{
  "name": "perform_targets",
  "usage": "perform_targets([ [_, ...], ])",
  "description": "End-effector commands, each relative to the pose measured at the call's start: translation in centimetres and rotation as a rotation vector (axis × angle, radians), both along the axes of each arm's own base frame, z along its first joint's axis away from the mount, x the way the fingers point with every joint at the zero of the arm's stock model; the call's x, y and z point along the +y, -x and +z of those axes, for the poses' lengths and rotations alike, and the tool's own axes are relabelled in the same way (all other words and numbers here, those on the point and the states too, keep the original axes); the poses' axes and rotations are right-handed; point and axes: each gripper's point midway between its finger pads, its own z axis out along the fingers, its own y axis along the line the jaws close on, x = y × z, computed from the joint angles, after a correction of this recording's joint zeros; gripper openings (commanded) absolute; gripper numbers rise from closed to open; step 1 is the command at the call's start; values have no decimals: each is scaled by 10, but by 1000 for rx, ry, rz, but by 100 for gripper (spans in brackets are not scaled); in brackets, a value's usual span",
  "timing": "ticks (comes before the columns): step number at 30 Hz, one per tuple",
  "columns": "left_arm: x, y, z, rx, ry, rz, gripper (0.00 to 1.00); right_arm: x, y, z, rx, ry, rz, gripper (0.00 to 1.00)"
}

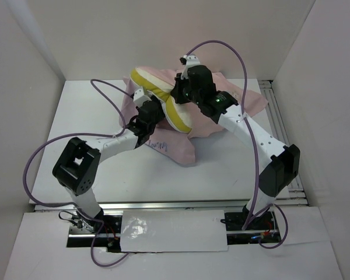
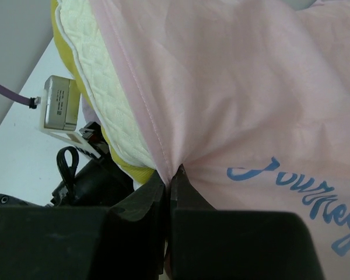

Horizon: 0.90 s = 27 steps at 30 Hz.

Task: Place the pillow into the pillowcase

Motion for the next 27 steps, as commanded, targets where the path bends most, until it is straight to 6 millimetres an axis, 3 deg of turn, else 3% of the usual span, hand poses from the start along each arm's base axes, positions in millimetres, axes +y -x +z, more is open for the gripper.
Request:
perform_targets([
  [1, -5, -23, 31, -86, 68, 69, 62, 13, 25, 78, -130, -164, 106, 0],
  [4, -1, -31, 27, -82, 77, 119, 62, 20, 33, 84, -132, -182, 165, 0],
  [9, 7, -50, -1, -15, 29, 183, 62, 23, 39, 93, -129, -205, 208, 0],
  [11, 11, -53, -4, -2, 64, 214, 62, 24, 43, 108, -149, -222, 228, 0],
  [13, 13, -52, -7, -24, 89, 190, 62, 22, 45, 108, -139, -216, 228, 0],
  [17, 21, -59, 7, -114, 111, 216, 62, 25, 51, 106, -119, -220, 278, 0],
  [20, 17, -63, 24, -152, 113, 201, 65, 26, 52, 101, -96, -215, 299, 0],
  [22, 14, -65, 24, -167, 94, 181, 65, 26, 49, 97, -79, -221, 304, 0],
  [24, 14, -67, 31, -187, 84, 176, 53, 25, 46, 84, -50, -218, 300, 0],
  [25, 12, -66, 28, -174, 77, 166, 30, 21, 43, 84, -45, -225, 285, 0],
  [27, 12, -66, 27, -162, 69, 165, 7, 17, 39, 80, -37, -221, 275, 0],
])
